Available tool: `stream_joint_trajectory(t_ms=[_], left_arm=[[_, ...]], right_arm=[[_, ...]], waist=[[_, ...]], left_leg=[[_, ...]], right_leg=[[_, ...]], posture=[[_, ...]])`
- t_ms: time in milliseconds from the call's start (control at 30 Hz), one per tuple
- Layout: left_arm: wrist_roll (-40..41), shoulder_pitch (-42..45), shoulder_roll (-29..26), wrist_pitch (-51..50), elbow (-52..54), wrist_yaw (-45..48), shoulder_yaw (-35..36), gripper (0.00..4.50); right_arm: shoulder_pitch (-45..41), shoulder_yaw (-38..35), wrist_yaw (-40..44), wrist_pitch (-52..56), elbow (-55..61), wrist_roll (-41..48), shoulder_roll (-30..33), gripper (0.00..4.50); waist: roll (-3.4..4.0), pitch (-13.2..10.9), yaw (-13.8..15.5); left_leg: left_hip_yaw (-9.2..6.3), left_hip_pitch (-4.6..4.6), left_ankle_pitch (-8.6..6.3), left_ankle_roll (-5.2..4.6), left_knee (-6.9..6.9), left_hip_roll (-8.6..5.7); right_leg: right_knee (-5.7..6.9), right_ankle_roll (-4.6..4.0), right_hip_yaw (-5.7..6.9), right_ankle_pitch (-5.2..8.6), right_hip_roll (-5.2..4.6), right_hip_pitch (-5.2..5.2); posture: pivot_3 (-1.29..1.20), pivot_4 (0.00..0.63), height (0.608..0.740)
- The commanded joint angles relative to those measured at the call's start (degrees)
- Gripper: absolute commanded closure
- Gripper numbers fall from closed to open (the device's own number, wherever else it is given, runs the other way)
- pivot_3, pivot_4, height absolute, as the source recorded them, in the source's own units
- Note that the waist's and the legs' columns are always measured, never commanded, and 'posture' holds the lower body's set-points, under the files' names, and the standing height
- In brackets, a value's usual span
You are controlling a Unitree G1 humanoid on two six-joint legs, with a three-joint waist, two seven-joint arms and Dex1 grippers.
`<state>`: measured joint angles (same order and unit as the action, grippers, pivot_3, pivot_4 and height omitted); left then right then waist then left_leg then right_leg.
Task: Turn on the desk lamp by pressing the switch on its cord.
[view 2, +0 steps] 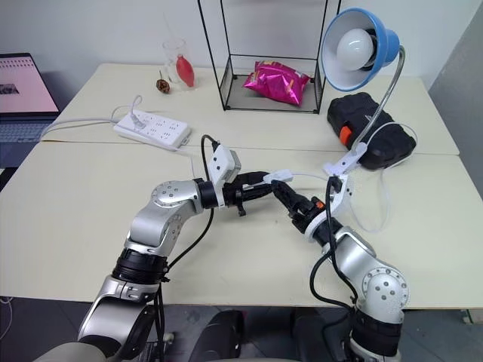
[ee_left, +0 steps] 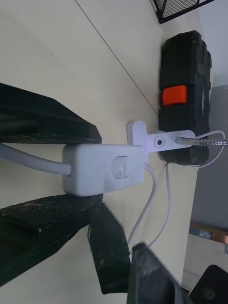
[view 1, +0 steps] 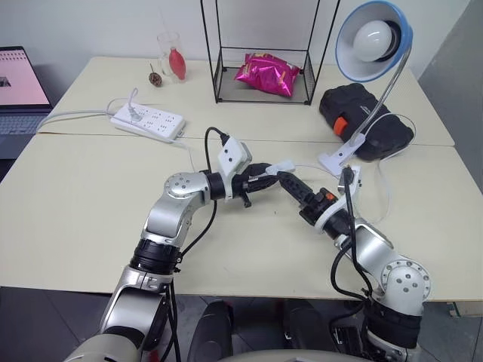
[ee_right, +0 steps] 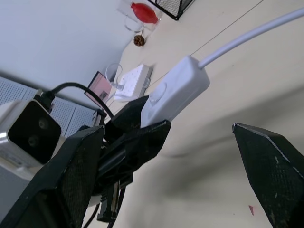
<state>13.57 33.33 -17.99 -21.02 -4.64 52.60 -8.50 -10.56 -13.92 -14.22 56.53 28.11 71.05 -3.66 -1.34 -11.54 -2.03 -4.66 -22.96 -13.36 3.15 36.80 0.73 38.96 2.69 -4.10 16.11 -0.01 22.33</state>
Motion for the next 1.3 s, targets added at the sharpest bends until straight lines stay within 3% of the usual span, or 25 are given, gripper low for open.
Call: stream_joint_trajectory(t_ms=[33, 833, 933, 1300], left_arm=[[1.1, 0.1, -0.2, 0.0, 2.7, -0.2, 0.2, 3.4], [1.4, -0.3, -1.3, -1.3, 4.5, 0.0, 0.2, 3.4], [1.4, -0.4, -1.4, -1.4, 4.7, 0.0, 0.1, 3.4], [1.4, -0.3, -1.5, -1.8, 5.1, -0.1, 0.2, 3.4]], right_arm=[[-1.8, 1.1, -1.4, -2.5, -0.5, 2.8, -0.1, 0.0], [-5.4, 4.2, -2.9, -9.3, -8.1, 4.7, -1.6, 0.0], [-5.4, 4.3, -3.3, -9.7, -8.4, 5.3, -1.6, 0.42], [-5.5, 5.3, -4.0, -9.6, -9.1, 6.5, -0.9, 2.85]], waist=[[0.0, 0.0, 0.0], [0.01, 0.0, -0.4], [0.01, 0.0, -0.4], [0.01, 0.0, -0.4]], left_leg=[[0.0, 0.0, 0.0, 0.0, 0.0, 0.0], [0.02, 0.0, 0.0, 0.0, -0.05, 0.02], [0.01, -0.01, 0.0, 0.0, -0.06, 0.02], [0.01, -0.01, 0.0, 0.0, -0.1, 0.02]], right_leg=[[0.0, 0.01, 0.0, 0.01, 0.01, 0.0], [-0.01, 0.0, -0.01, 0.04, 0.02, 0.03], [-0.02, -0.01, -0.01, 0.04, 0.02, 0.04], [-0.03, -0.02, -0.01, 0.06, 0.02, 0.05]], posture=[[0.0, 0.15, 0.74], [0.0, 0.15, 0.74], [0.0, 0.15, 0.74], [0.0, 0.15, 0.74]])
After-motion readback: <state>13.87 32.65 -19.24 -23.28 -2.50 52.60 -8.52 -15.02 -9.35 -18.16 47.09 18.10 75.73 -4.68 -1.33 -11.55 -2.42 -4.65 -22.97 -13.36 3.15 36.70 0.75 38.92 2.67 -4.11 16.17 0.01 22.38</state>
